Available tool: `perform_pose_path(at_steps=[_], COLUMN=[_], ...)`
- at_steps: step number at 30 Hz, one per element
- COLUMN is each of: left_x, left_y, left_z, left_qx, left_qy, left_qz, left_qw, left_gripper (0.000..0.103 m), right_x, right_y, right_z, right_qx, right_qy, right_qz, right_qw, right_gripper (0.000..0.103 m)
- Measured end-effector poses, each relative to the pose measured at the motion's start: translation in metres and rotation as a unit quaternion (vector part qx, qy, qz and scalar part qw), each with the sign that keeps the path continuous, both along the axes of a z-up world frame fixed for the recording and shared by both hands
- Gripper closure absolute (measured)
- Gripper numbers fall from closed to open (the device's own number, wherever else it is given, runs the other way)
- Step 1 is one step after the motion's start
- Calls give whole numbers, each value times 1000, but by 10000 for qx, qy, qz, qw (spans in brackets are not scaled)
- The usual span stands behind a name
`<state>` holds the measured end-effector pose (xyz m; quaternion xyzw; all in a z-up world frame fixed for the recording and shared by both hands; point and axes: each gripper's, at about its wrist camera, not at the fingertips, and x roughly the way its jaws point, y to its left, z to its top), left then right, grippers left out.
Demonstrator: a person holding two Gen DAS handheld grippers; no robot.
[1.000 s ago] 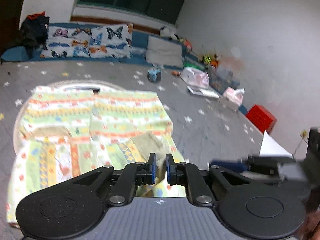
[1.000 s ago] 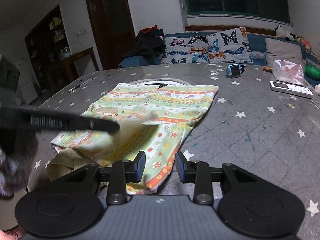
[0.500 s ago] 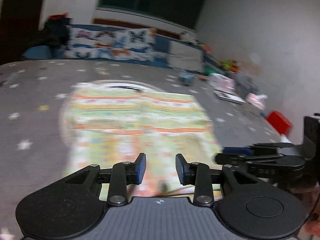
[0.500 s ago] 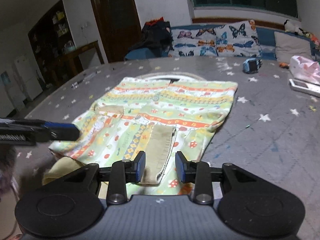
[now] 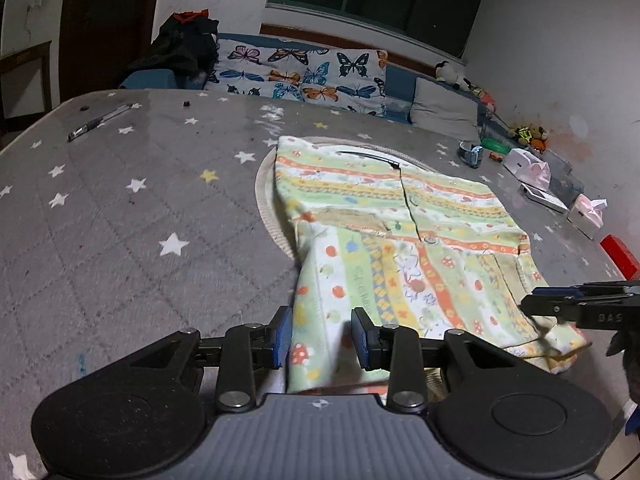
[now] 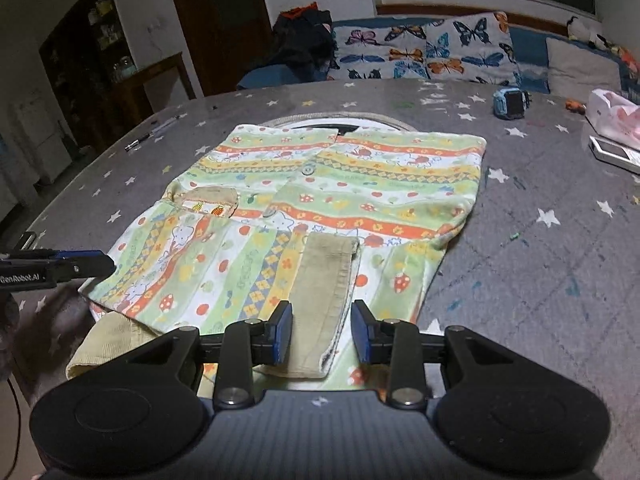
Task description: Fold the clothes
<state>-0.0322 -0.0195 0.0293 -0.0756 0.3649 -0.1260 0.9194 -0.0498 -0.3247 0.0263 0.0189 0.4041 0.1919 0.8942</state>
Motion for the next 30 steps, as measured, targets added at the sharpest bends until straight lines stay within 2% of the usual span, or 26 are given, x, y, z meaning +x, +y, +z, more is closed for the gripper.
perform_pose_path(at_steps=[4, 6, 8, 14, 17, 20, 26, 30], left_x=[0, 0, 0, 2, 5, 9, 29, 47], left_y=[3, 4, 3, 4, 5, 2, -13, -30], left_z=[-4, -5, -5, -5, -2, 7, 19, 15], left_qx=[10, 11, 46, 127, 163, 192, 168, 221], left_qy=[33, 28, 15, 30, 33, -61, -220, -209], left_qz=[36, 25, 14, 13, 29, 33, -125, -308], left_qw=[10000, 10000, 10000, 9999, 9999, 9998, 9995, 9991], left_gripper=[68, 68, 68, 68, 68, 69, 73, 74], right_x=[-6, -10, -13, -32, -33, -30, -18, 1], right_y=[-3, -2, -1, -3, -3, -3, -10, -11], right_z=[0, 1, 4, 26, 22, 13, 23, 17], right_qx=[94, 25, -49, -58, -68, -173, -101, -58], right_qy=[131, 106, 23, -367, -199, -133, -425, -396], right_qz=[-5, -12, -4, 23, 23, 33, -108, -198], right_qw=[9999, 9999, 10000, 9993, 9998, 9998, 9990, 9990], right_gripper=[78, 91, 98, 100, 99, 96, 95, 94])
